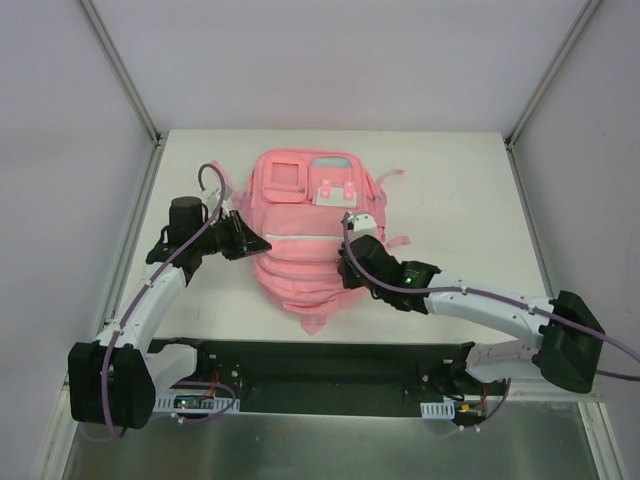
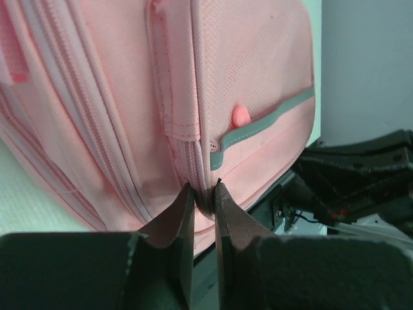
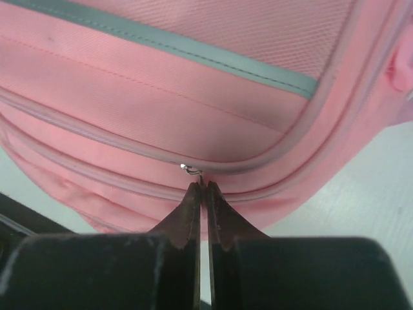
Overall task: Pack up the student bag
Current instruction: Zip the student bag at the center of the board.
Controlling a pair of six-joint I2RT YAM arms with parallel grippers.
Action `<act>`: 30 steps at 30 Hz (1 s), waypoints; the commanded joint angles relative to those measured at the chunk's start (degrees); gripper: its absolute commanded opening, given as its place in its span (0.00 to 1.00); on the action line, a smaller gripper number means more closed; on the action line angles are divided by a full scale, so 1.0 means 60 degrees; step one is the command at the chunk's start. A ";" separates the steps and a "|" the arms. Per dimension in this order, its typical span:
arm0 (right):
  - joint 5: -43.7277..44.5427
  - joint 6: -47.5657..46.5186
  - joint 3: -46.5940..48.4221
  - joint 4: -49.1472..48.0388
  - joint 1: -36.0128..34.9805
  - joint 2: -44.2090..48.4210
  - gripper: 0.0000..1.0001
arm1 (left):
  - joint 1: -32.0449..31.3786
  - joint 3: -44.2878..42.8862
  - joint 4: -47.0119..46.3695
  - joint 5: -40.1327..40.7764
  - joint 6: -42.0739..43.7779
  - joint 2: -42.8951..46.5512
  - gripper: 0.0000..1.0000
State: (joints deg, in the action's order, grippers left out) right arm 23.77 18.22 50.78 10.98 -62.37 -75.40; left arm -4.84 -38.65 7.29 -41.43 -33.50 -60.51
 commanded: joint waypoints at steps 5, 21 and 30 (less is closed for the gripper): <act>-0.1001 -0.3881 -0.1228 -0.1302 0.2746 0.1608 0.01 | 0.0074 -0.0648 -0.0160 -0.1093 0.0675 -0.0154 0.00; -0.4735 -0.6829 0.0249 -0.3104 0.5135 -0.0629 0.01 | 0.0133 -0.1174 0.1553 -0.2484 0.2520 -0.1032 0.00; -0.5675 -0.8368 0.1512 -0.3646 0.5546 -0.2083 0.01 | 0.0133 -0.1468 0.2520 -0.3144 0.3692 -0.1706 0.00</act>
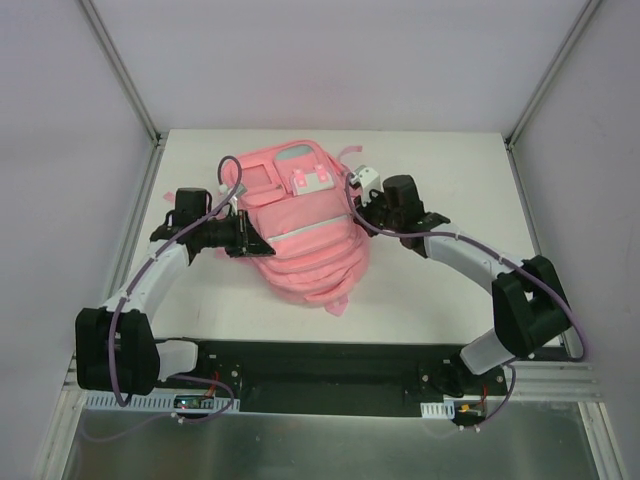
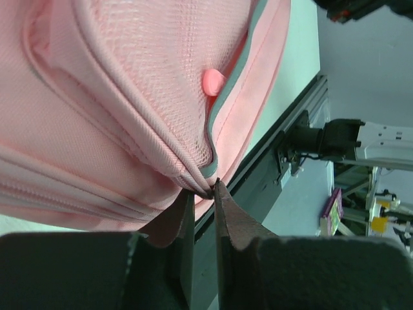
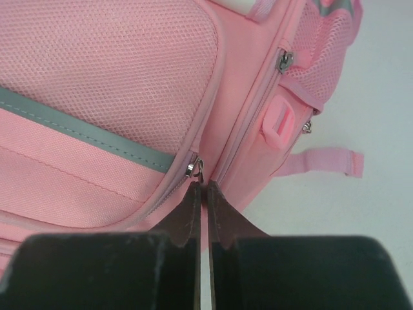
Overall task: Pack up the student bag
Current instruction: Zip the student bag at the center of the board.
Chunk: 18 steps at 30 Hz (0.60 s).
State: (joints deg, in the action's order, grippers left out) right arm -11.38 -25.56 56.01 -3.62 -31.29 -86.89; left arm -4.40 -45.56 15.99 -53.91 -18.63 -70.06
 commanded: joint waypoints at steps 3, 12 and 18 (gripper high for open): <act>0.0080 -0.1174 0.0159 -0.2047 0.0395 0.0067 0.01 | 0.0060 -0.0404 0.1202 -0.1240 0.1464 -0.0333 0.00; 0.0196 0.0419 -0.1479 -0.1741 0.0571 0.2275 0.01 | 0.0002 -0.1018 0.1261 -0.1327 0.1772 -0.0479 0.00; 0.0124 0.1329 -0.2742 -0.0998 0.0542 0.4753 0.01 | -0.0218 -0.1737 0.1276 -0.1416 0.1846 -0.1038 0.00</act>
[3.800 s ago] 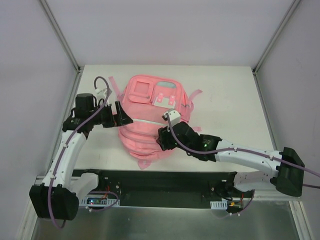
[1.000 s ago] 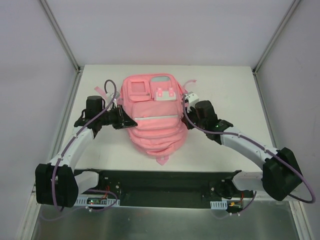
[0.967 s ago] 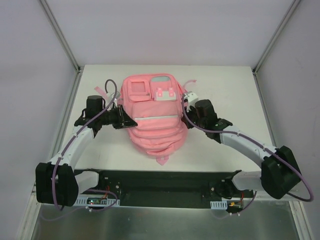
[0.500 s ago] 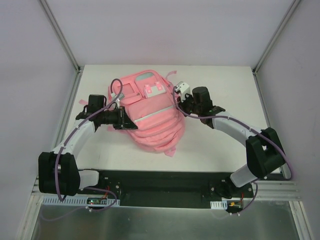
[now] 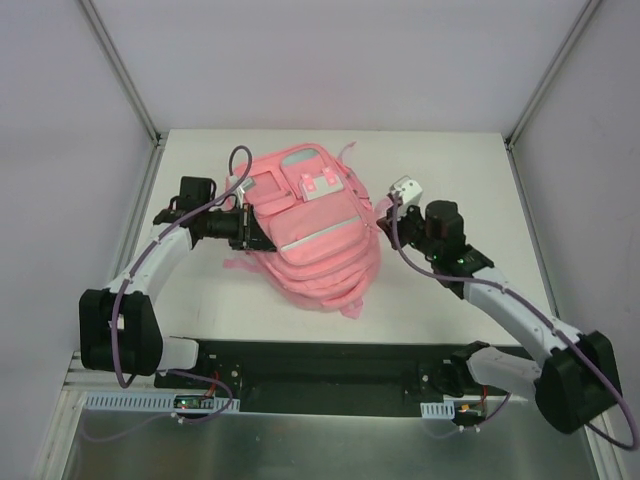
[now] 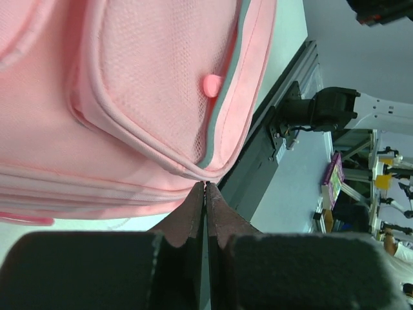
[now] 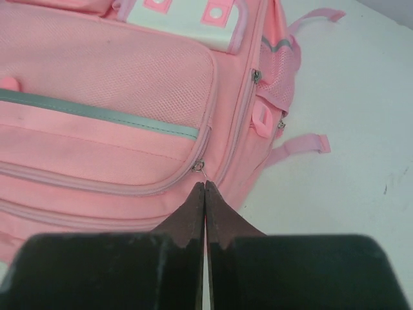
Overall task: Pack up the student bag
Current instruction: Zip the student bag at the center of the board, then reset both arms
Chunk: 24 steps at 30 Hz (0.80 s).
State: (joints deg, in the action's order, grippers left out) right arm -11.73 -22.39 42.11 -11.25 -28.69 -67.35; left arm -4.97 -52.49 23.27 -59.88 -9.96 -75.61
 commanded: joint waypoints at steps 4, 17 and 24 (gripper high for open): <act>0.0256 0.1166 -0.0762 0.1112 -0.0213 0.2566 0.01 | -0.0123 -0.0992 0.0092 -0.0188 0.0268 0.0135 0.04; 0.4356 0.4961 0.1049 0.4625 0.0867 0.1442 0.98 | -0.0123 -0.0336 -0.0215 0.4966 -0.1254 0.3445 0.99; 0.2221 0.5007 0.1610 0.5332 0.3109 0.0327 0.96 | -0.0123 -0.0173 -0.0275 0.7356 -0.1637 0.4311 0.99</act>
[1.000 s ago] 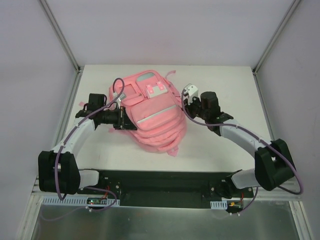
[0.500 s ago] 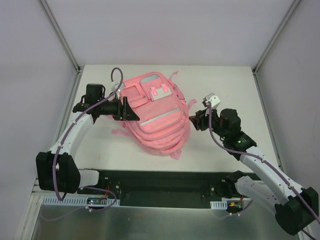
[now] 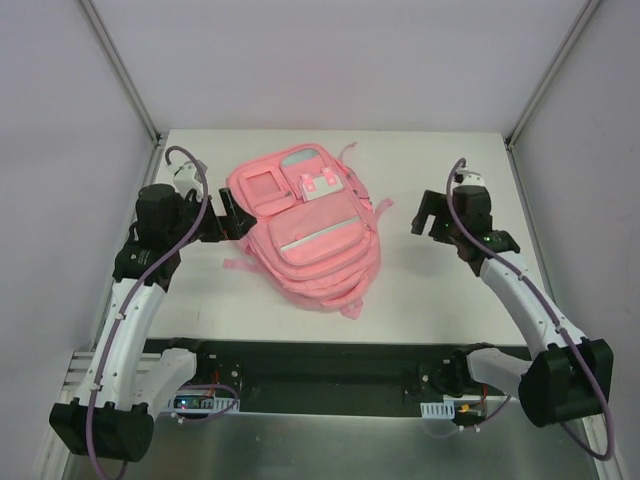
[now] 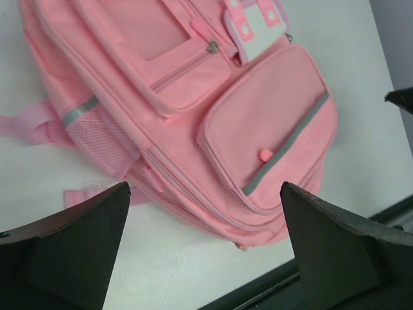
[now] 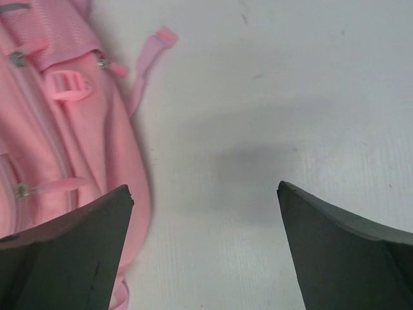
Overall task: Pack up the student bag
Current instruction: Reset both arms
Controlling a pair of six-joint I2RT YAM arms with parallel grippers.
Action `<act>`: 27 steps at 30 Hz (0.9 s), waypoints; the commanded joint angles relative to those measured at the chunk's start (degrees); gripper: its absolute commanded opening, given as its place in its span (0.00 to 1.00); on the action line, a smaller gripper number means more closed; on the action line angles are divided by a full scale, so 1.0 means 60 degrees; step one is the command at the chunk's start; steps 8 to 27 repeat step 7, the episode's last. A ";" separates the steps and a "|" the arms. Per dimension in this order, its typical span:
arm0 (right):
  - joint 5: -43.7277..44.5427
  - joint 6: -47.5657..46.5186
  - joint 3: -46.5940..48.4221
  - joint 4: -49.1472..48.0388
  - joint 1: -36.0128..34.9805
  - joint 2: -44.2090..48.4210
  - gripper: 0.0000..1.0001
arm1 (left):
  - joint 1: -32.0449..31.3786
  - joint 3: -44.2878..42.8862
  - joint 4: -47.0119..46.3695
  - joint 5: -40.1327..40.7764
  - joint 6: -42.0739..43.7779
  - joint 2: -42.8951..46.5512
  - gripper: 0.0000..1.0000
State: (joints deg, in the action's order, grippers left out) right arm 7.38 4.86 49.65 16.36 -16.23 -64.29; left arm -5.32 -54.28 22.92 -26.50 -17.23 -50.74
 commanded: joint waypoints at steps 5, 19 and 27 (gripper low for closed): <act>-0.1552 -0.0121 0.0470 0.0657 0.2132 0.0109 0.96 | -0.0065 0.0214 -0.0230 0.2189 -0.0350 0.0341 0.99; -0.1289 -0.0485 0.0383 0.0424 0.2177 0.0474 0.96 | -0.0065 0.0214 -0.0231 0.3063 -0.0452 0.0487 0.99; -0.1289 -0.0485 0.0383 0.0424 0.2177 0.0474 0.96 | -0.0065 0.0214 -0.0231 0.3063 -0.0452 0.0487 0.99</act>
